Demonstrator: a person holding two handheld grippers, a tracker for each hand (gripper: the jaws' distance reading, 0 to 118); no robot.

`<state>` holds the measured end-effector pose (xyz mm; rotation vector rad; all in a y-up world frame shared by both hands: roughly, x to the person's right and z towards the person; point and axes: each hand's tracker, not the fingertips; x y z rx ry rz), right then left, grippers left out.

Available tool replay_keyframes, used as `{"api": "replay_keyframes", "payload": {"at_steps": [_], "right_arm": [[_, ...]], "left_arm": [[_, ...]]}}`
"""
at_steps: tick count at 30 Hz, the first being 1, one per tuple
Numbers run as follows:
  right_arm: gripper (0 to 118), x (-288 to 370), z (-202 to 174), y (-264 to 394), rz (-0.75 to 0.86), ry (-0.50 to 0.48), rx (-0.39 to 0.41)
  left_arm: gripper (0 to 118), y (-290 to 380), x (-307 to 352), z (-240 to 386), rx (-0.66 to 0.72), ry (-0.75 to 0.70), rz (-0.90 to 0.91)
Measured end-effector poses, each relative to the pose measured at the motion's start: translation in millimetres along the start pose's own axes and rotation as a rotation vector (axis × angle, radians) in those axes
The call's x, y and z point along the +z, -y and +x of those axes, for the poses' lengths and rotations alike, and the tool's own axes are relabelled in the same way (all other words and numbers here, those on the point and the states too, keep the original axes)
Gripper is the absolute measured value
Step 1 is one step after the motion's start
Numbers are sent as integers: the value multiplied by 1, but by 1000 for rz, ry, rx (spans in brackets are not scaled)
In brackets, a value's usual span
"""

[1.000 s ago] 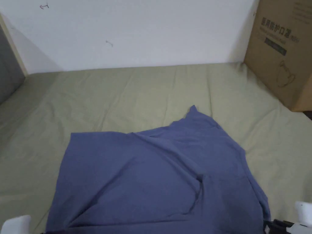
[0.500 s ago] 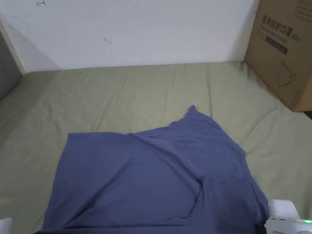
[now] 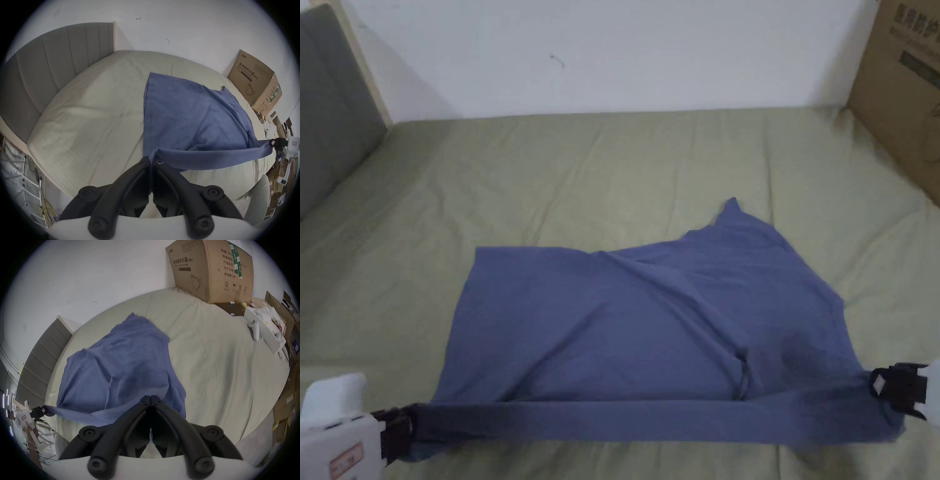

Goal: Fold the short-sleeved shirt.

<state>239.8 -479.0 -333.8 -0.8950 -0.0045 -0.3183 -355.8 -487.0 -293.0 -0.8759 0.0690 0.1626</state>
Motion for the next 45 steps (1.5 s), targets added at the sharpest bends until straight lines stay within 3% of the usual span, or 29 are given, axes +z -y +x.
{"api": "replay_keyframes", "payload": {"at_steps": [7,8,9,10,11,12,13,16,17,18,19,21,22,24,26,29,32,33,36,37,41,43,44,45], "right_arm": [[0,-67,-11,-55,-11,75,-5],[0,-79,-13,-56,-9,70,9],[10,-90,-17,-56,-14,71,36],[41,-96,-20,-55,-31,81,54],[67,-99,-24,-54,-68,97,90],[83,-100,-26,-52,-97,94,110],[85,-96,-27,-48,-87,84,114],[85,-68,-31,-34,-25,29,150],[84,-55,-35,-29,-14,46,159],[82,-41,-37,-22,30,46,179],[66,-30,-39,-16,62,32,194],[12,-7,-41,0,74,15,208],[5,1,-44,7,85,21,186],[1,13,-44,23,93,24,152],[1,22,-42,38,82,-85,109],[0,23,-46,53,123,63,202],[0,20,-39,53,93,-22,76],[0,18,-38,52,75,-19,95],[0,13,-41,56,72,10,119],[0,13,-40,57,66,-1,115],[0,7,-41,62,48,-28,87],[0,3,-39,63,35,-24,80],[0,1,-37,64,28,-25,64],[0,-1,-35,64,18,-34,48]], "left_arm": [[4,-58,-59,11,-47,-34,-3],[19,-62,-70,12,-60,-29,-26],[48,-64,-77,13,-60,-34,-42],[96,-64,-81,14,-69,-49,-59],[117,-63,-91,6,-77,-42,-95],[118,-60,-89,3,-61,-33,-100],[111,-57,-83,1,-50,-16,-84],[109,-44,-57,-12,1,11,-31],[106,-39,-48,-15,16,7,-30],[95,-33,-40,-19,35,15,-19],[66,-28,-32,-25,44,26,-9],[4,-12,-17,-27,52,40,-3],[0,-4,-13,-24,46,27,-10],[0,15,-3,-21,39,-37,27],[0,29,-1,-22,73,27,-17],[0,39,-10,-20,96,25,-30],[1,33,-22,-17,93,3,-26],[9,28,-27,-18,113,23,-21],[110,8,-45,-16,136,41,-27],[118,4,-53,-14,124,42,-34],[106,-5,-93,-11,91,-24,-96],[81,-1,-107,-12,116,-4,-157],[77,1,-113,-11,110,-67,-168],[60,-3,-105,-9,107,-47,-140]]}}
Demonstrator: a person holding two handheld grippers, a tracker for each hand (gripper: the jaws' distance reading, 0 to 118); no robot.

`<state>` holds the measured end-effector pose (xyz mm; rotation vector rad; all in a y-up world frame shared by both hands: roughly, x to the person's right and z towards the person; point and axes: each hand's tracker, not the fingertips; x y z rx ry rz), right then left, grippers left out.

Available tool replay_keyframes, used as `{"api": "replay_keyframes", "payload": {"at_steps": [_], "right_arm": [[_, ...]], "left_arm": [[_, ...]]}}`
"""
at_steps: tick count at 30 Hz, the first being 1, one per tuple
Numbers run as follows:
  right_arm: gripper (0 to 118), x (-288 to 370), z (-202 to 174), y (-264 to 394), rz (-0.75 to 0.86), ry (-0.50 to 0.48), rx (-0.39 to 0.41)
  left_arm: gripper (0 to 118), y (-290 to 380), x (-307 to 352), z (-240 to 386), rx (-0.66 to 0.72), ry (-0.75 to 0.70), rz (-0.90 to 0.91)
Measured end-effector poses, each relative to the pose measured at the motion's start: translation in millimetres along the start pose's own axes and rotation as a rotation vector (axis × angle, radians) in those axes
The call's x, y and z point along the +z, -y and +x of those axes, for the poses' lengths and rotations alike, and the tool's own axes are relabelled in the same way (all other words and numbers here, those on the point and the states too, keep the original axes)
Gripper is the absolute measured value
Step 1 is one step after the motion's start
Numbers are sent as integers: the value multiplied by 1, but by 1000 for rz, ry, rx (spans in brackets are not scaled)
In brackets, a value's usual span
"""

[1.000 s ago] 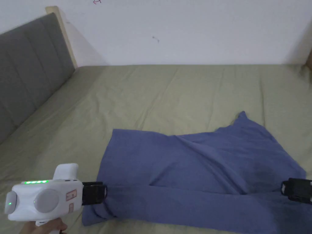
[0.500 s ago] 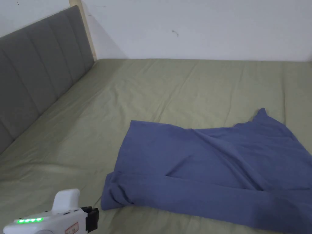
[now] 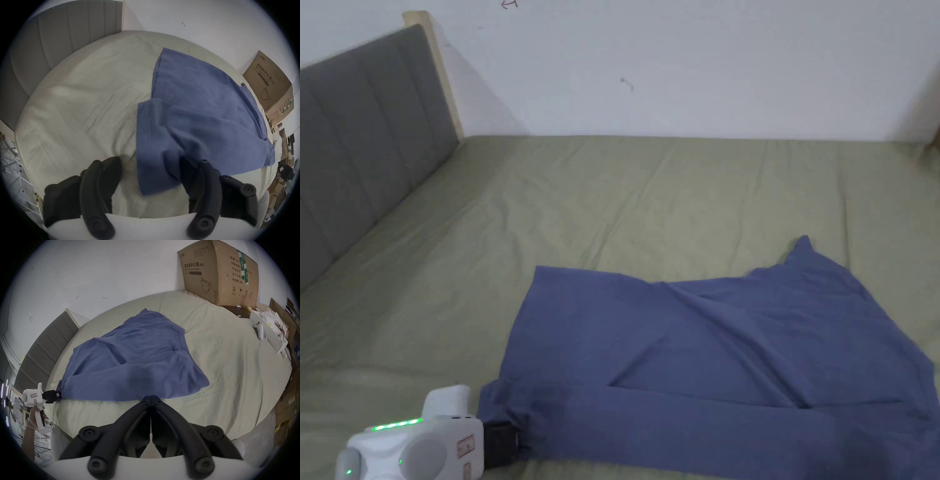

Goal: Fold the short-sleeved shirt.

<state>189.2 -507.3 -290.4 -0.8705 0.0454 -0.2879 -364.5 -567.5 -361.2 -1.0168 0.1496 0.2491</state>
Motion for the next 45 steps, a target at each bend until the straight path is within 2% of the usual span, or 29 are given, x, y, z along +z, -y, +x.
{"api": "replay_keyframes", "payload": {"at_steps": [1,2,3,4,5,6,7,10,12,13,15,16,18,19,21,25,26,29,34,35,36,37,38,39,40,41,42,43,45], "right_arm": [[0,-2,2,0,-1,2,-9],[2,-5,5,-1,2,3,-14],[15,-13,16,-2,3,-1,-17],[50,-18,19,-6,-2,1,-24],[79,-25,23,-11,-14,11,-32],[100,-34,29,-17,-23,19,-37],[105,-43,33,-21,-28,36,-47],[105,-79,50,-34,-33,115,-89],[104,-115,56,-40,-151,112,-126],[104,-130,55,-39,-237,121,-120],[101,-136,34,-38,-204,220,83],[79,-127,27,-41,-183,197,115],[10,-114,22,-48,-140,110,91],[10,-107,16,-46,-151,88,38],[10,-108,18,-47,-170,124,43],[10,-76,27,-57,-134,38,-66],[10,-64,28,-59,-125,16,-67],[10,-23,24,-55,-114,18,-7],[10,1,38,-11,-191,46,-25],[13,-4,42,3,-225,52,-11],[26,-8,44,16,-228,57,-14],[57,-10,46,25,-230,52,-21],[84,-9,45,31,-221,49,-30],[99,-7,44,34,-199,86,-33],[101,-2,44,33,-175,96,-38],[101,5,45,29,-149,84,-48],[101,15,46,22,-104,70,-63],[101,24,40,14,-77,77,-66],[101,37,34,-4,-22,73,-51]], "left_arm": [[17,-2,9,0,-12,12,33],[4,-1,16,1,-35,24,62],[4,-3,14,-2,-25,60,46],[4,-6,11,-2,-7,94,28],[4,-9,7,-3,-24,55,15],[4,-7,12,0,-34,55,15],[4,-7,13,1,-52,51,13],[4,-7,23,4,-87,51,24],[4,-8,26,2,-89,71,26],[4,-8,26,2,-89,68,27],[4,-9,28,3,-90,69,25],[4,-9,28,2,-88,69,23],[4,-10,27,3,-94,70,19],[4,-10,27,4,-98,69,18],[4,-10,32,6,-126,61,15],[4,-10,51,-2,-138,90,30],[4,-9,59,-3,-141,97,35],[4,4,81,-5,-196,72,42],[4,43,99,-22,-190,92,7],[4,53,96,-24,-190,84,-21],[4,63,92,-24,-215,62,-61],[11,70,89,-22,-247,42,-68],[31,77,87,-21,-270,17,-54],[58,80,88,-22,-273,18,-48],[86,79,90,-23,-260,15,-44],[92,75,95,-24,-230,-20,-34],[92,69,99,-24,-214,-19,-28],[105,65,105,-26,-188,-7,1],[105,52,124,-24,-145,61,91]]}}
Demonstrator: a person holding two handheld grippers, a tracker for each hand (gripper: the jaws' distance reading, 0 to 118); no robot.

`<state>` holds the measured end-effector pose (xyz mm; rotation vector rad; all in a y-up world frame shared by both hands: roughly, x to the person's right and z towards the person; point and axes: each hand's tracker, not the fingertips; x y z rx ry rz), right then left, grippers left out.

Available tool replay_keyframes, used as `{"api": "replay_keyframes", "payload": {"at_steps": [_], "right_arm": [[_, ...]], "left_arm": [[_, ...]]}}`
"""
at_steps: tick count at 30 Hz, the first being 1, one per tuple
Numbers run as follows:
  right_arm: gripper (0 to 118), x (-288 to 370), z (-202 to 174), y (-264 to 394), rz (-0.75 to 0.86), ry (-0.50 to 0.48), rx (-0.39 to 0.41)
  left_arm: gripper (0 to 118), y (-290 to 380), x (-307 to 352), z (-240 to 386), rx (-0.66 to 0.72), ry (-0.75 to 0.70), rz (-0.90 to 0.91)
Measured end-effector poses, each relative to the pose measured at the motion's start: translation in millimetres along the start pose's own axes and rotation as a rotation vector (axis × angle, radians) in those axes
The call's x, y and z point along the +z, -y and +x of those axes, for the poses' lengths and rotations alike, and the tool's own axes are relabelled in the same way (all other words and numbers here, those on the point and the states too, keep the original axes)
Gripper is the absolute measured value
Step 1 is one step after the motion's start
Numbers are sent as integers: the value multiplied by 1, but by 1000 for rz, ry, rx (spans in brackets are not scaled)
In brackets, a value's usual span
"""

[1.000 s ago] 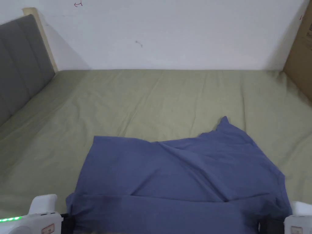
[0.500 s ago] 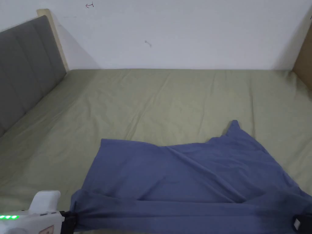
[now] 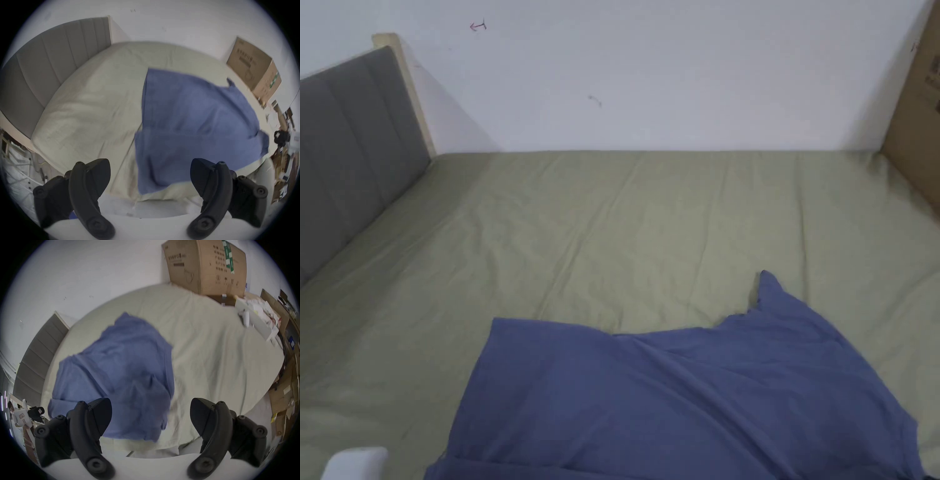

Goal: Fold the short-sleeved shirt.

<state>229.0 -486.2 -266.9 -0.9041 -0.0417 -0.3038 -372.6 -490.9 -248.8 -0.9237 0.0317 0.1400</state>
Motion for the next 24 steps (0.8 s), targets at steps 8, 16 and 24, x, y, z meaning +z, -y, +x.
{"api": "replay_keyframes", "payload": {"at_steps": [8,16,24], "right_arm": [[0,-14,-38,-34,54,-37,18],[27,-89,-39,-82,-19,-107,-15],[104,-229,-40,-213,-60,23,137]], "left_arm": [[0,-30,-26,35,37,13,51],[0,-58,-69,48,46,60,-2],[0,-111,-91,45,49,34,50]]}}
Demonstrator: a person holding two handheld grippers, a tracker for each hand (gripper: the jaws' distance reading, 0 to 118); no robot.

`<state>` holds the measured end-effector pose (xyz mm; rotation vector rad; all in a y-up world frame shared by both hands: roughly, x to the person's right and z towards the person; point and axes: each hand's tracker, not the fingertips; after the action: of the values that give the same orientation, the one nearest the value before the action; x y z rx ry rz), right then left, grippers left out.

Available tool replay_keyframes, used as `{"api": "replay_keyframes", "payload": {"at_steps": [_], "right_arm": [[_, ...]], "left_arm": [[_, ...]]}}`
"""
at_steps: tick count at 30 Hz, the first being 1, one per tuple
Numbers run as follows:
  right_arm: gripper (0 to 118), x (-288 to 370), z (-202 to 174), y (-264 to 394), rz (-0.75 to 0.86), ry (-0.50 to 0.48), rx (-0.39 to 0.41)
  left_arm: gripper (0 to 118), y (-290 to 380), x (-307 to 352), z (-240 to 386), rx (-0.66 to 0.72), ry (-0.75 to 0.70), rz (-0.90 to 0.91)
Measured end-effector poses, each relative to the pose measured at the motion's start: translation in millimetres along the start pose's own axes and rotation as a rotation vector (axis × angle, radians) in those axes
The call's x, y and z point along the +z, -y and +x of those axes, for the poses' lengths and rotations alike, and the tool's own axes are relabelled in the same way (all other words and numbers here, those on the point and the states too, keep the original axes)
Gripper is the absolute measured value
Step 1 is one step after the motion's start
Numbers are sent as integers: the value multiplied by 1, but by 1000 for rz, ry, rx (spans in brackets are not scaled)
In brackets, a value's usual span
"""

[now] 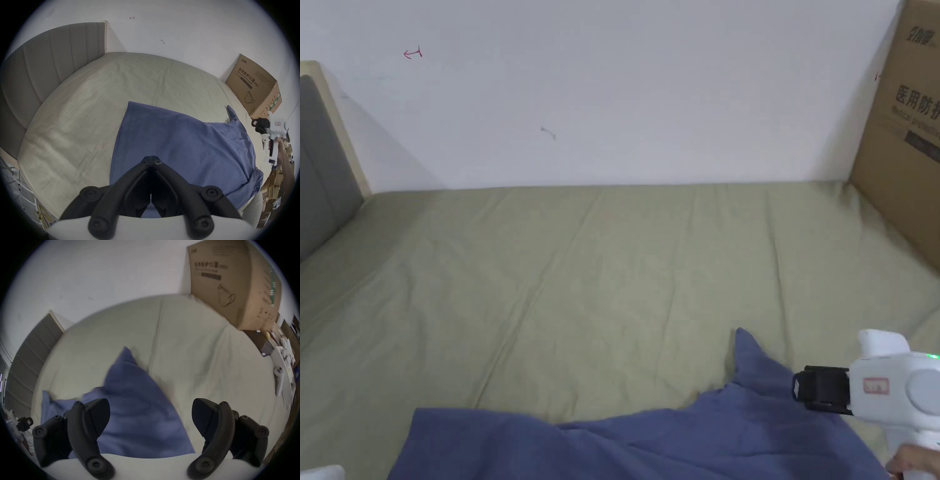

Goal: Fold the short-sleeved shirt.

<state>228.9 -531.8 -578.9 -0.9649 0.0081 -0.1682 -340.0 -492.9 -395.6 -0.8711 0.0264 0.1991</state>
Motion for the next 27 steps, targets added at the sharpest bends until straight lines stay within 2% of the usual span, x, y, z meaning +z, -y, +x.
{"api": "replay_keyframes", "payload": {"at_steps": [2,3,4,5,6,7,8,9,10,11,12,15,18,20,21,22,24,25,26,27], "right_arm": [[102,-42,5,-3,-157,53,-30],[102,-62,8,3,-227,38,-23],[95,-73,8,11,-276,37,-24],[95,-71,4,17,-208,107,63],[93,-61,-5,13,-182,93,73],[77,-56,-7,9,-186,84,48],[54,-50,-7,4,-164,106,71],[18,-43,-3,0,-148,93,95],[0,-38,-1,-3,-144,80,88],[0,-35,1,-8,-155,60,40],[0,-34,1,-11,-167,57,54],[0,-24,-4,-6,-154,61,67],[0,-18,-2,-2,-142,40,-11],[0,-19,-3,-1,-144,40,-8],[0,-19,-5,0,-146,42,-5],[0,-22,-7,2,-149,48,0],[0,-23,-11,3,-151,60,8],[0,-22,-12,3,-154,63,6],[0,-24,-12,2,-156,65,4],[0,-22,-13,0,-159,64,2]], "left_arm": [[0,-1,-7,0,-2,0,-8],[0,-1,-11,0,6,6,-14],[0,-1,-14,-1,10,19,-25],[0,0,-18,-2,18,29,-34],[0,0,-22,-2,21,29,-35],[20,-3,-24,-2,21,29,-41],[43,-7,-28,-2,18,22,-48],[69,-11,-33,-2,13,23,-55],[96,-17,-39,-1,11,20,-60],[107,-24,-44,1,8,21,-56],[109,-35,-50,0,3,38,-34],[107,-72,-80,-2,11,21,-32],[107,-105,-120,-8,33,5,-55],[107,-117,-151,-12,54,-16,-91],[103,-121,-166,-12,51,-39,-136],[80,-120,-182,-12,42,-65,-180],[74,-106,-204,-9,-1,-94,-298],[62,-104,-195,-8,-57,-121,-215],[43,-107,-184,-5,-40,-116,-197],[18,-111,-181,-6,-44,-107,-203]]}}
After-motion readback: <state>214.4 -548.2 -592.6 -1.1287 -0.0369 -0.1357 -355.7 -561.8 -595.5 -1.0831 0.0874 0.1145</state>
